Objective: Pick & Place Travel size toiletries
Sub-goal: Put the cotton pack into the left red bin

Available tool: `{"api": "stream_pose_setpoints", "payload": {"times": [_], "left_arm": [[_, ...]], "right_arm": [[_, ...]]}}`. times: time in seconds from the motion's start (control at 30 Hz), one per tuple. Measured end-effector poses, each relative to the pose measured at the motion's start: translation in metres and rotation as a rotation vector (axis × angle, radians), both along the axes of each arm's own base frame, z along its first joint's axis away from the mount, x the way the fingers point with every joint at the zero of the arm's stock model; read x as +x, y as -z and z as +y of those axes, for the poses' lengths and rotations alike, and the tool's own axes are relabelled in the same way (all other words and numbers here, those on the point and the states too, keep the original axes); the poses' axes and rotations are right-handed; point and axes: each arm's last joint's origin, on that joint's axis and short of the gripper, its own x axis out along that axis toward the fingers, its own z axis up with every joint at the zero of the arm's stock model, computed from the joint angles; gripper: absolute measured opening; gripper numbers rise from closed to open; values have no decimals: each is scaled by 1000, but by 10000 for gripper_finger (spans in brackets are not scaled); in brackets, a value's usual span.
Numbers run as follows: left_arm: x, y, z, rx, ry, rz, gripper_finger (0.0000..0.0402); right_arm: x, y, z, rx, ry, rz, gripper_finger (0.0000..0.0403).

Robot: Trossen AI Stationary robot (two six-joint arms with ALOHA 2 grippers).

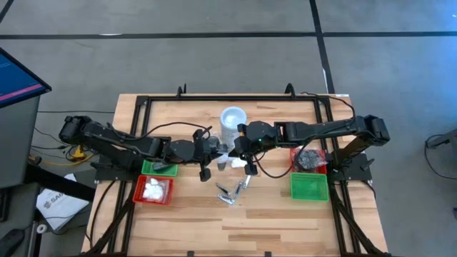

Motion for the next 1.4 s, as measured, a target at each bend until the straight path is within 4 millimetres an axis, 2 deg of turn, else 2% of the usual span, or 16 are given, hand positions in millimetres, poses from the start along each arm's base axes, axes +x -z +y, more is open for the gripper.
{"api": "stream_pose_setpoints", "payload": {"times": [0.13,0.33,0.53,0.9,1.1,1.3,1.4], "left_arm": [[-1,1,-3,1,6,13,0],[-9,1,-8,-27,7,54,0],[-37,-2,-14,-78,-72,138,0],[-94,-14,-25,-310,-159,222,0],[-114,-20,-30,-457,-147,235,0],[-135,-13,-29,-552,-240,369,0],[-141,-11,-32,-584,-232,433,0]], "right_arm": [[0,0,0,0,0,4,8],[0,1,-5,-2,13,9,48],[0,1,-15,-1,41,10,77],[0,1,-26,0,73,8,82],[0,1,-25,1,70,10,82],[-1,1,-25,1,71,13,82],[-1,1,-25,1,71,15,82]]}}
